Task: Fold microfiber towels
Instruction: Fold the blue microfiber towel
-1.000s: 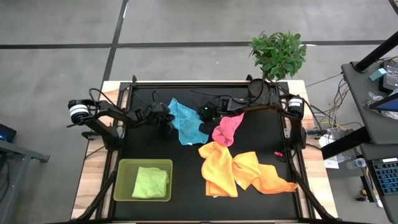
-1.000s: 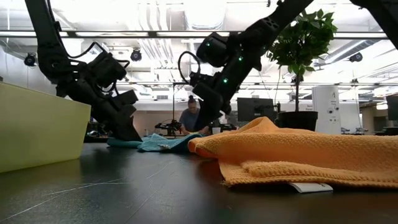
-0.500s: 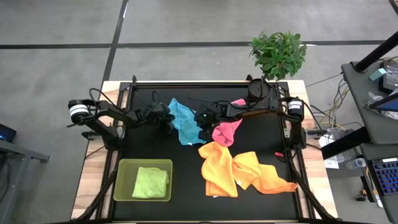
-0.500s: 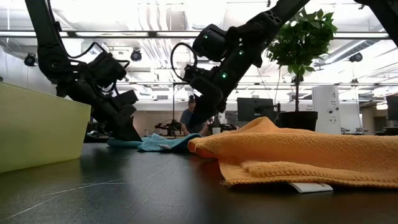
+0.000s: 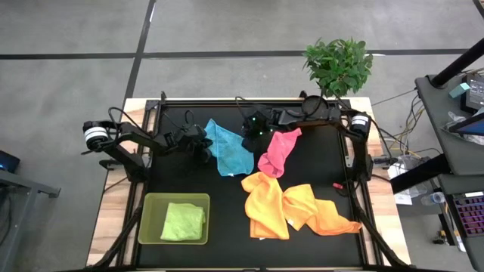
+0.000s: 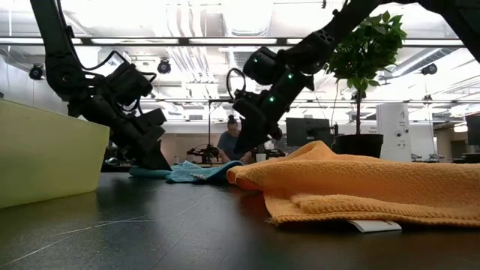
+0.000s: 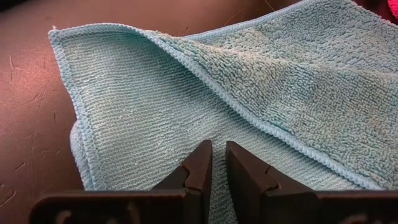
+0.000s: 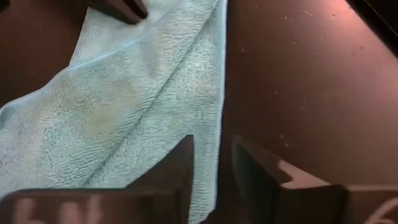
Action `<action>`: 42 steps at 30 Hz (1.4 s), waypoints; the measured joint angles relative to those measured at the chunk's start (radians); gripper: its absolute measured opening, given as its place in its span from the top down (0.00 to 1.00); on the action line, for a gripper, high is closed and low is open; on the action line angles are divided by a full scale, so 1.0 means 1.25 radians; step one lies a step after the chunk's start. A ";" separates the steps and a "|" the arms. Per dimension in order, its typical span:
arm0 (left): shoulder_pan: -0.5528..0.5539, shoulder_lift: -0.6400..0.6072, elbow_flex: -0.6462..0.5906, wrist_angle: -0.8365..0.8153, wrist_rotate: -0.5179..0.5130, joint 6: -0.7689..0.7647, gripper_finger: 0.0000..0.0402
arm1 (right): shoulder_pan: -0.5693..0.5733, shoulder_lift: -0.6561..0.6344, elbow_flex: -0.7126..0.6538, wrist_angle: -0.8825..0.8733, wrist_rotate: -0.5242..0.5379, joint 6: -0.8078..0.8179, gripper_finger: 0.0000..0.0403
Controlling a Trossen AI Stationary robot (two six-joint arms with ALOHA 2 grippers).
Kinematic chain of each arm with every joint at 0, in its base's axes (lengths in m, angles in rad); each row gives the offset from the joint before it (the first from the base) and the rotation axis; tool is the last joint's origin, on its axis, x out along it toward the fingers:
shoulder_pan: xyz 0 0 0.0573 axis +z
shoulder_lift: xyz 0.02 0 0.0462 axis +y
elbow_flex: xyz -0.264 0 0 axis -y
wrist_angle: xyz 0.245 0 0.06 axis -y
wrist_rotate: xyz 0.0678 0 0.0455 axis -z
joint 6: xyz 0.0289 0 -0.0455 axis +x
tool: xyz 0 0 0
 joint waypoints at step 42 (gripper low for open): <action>0.000 0.000 0.000 0.001 0.000 0.001 0.92 | 0.084 0.072 0.000 0.113 -0.289 -0.004 0.89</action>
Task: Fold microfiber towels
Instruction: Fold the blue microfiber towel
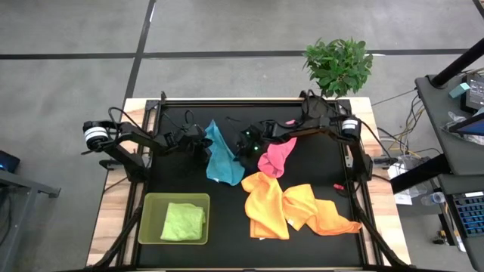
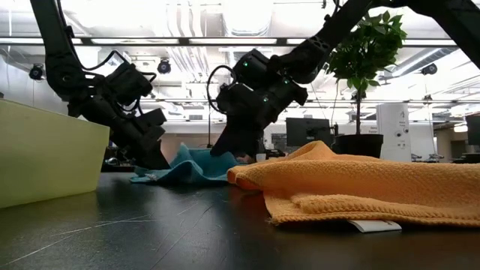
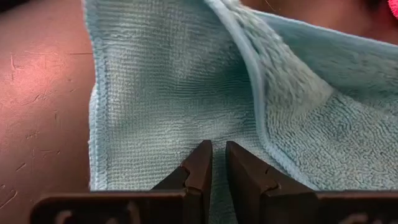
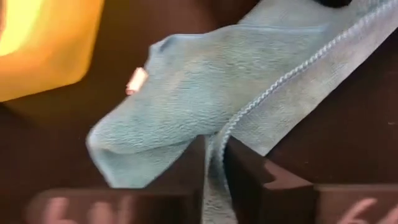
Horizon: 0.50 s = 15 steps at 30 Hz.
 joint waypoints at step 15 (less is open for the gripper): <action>0.000 0.000 0.000 -0.005 -0.102 -0.022 0.92 | 0.037 0.002 0.141 -0.096 0.358 -0.005 0.98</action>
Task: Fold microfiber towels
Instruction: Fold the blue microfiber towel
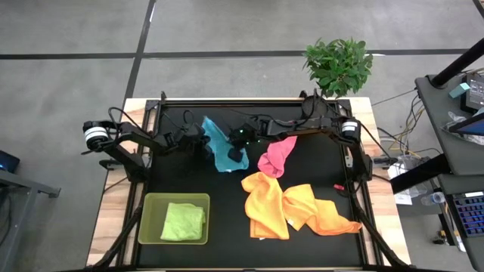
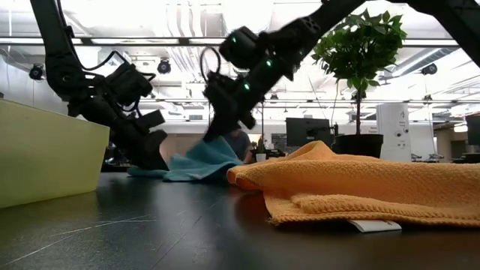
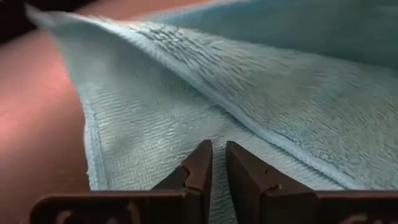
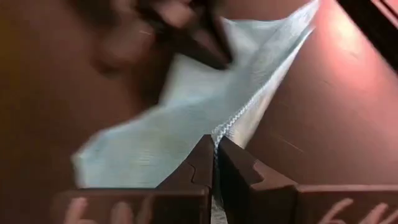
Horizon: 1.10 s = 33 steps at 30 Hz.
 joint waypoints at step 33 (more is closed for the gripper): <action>0.000 0.000 -0.001 -0.002 -0.021 0.000 0.92 | -0.040 -0.047 0.014 -0.192 -0.174 -0.150 0.59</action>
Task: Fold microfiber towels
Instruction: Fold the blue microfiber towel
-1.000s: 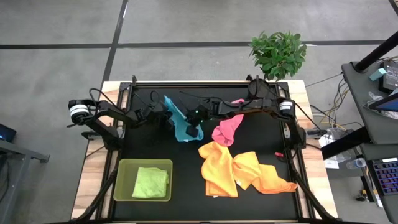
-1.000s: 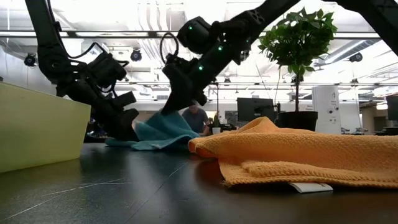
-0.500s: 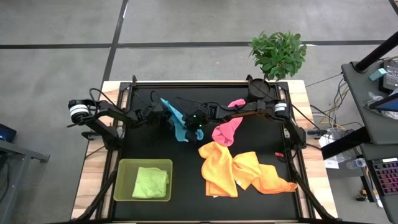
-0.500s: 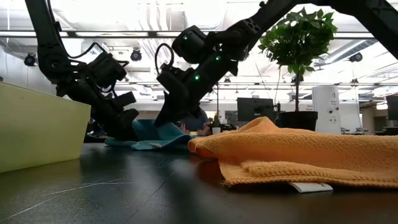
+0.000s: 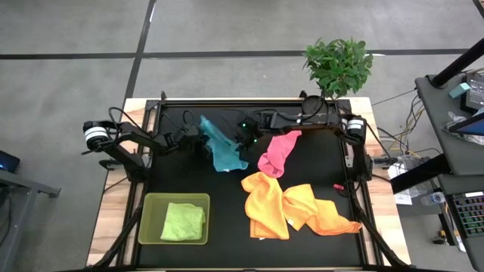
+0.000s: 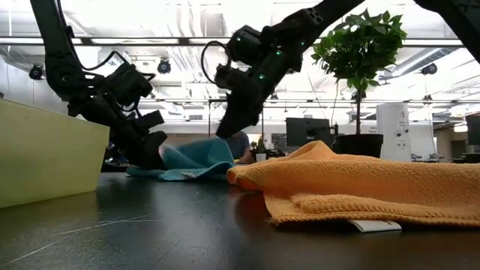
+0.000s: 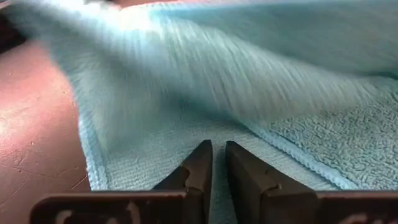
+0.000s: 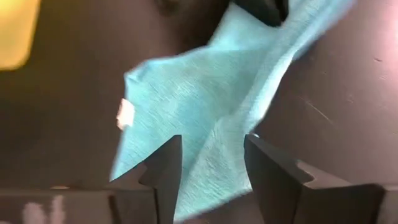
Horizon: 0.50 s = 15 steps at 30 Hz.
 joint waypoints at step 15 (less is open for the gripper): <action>0.000 0.000 -0.002 -0.001 0.000 0.006 0.92 | -0.129 0.070 -0.011 -0.065 -0.064 -0.001 0.52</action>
